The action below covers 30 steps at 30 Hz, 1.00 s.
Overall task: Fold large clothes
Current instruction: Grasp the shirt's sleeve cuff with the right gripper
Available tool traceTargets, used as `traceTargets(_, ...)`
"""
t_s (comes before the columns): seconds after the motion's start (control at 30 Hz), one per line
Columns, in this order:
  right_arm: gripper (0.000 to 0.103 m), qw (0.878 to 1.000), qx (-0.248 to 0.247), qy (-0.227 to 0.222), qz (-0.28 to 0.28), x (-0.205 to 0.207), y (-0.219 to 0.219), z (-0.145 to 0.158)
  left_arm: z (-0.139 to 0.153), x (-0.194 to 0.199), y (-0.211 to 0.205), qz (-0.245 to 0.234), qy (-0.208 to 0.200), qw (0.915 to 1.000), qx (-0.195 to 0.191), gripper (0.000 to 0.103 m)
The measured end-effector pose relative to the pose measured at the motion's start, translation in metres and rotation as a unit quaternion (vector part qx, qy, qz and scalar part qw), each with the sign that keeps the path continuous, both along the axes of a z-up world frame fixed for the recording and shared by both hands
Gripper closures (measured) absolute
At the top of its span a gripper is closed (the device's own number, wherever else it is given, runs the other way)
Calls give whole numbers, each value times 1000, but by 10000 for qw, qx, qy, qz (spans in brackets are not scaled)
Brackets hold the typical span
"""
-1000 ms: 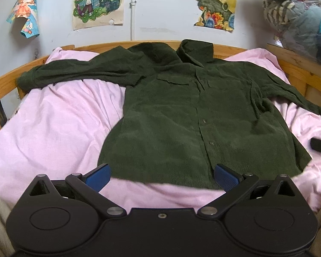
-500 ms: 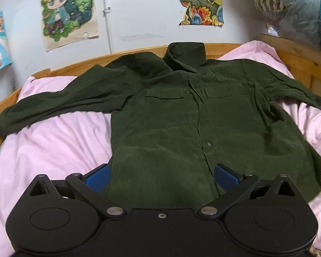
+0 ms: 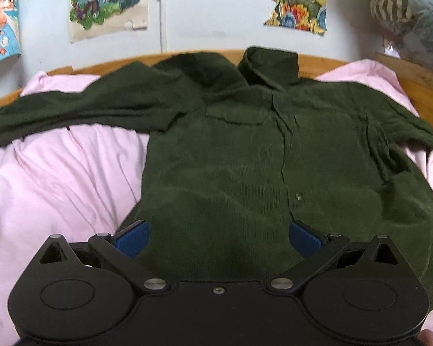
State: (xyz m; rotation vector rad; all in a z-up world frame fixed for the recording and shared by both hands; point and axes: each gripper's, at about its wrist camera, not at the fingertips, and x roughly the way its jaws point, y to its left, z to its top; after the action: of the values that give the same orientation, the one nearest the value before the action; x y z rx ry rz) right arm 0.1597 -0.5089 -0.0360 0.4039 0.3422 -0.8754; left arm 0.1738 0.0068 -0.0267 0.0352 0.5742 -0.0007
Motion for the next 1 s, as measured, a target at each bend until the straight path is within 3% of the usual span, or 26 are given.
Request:
traceTargets(0.2, 41, 9995, -51, 285, 121, 16, -6, -10, -10, 5, 1, -99, 292, 9992, -241, 0)
traceTargets(0.3, 66, 9993, -97, 305, 179, 23, -8, -11, -10, 3, -1, -153, 269, 9993, -212, 0)
traceTargets(0.33, 93, 9991, -109, 367, 154, 25, -9, -11, -9, 2, -1, -163, 236, 9994, -205, 0)
traceTargets(0.37, 97, 9990, -100, 406, 133, 25, -9, -11, -8, 1, -1, -165, 201, 9994, -207, 0)
traceTargets(0.57, 99, 9965, -549, 344, 530, 9, 16, 24, 0, -1, -1, -190, 118, 9992, -333, 0)
traceTargets(0.67, 99, 9918, -840, 284, 917, 5, 40, 57, 6, 17, -2, -556, 201, 9974, -405, 1)
traceTargets(0.73, 99, 9867, -1017, 159, 1256, 6, 62, 85, 12, 29, -4, -761, 24, 9968, -246, 1)
traceTargets(0.83, 99, 9742, -1332, -53, 1819, 12, 107, 133, 20, 34, -4, -741, -417, 9964, -67, 1)
traceTargets(1.0, 99, 9373, -1861, -401, 2919, 43, 205, 198, 25, 25, 15, -636, -625, 9944, -567, 1)
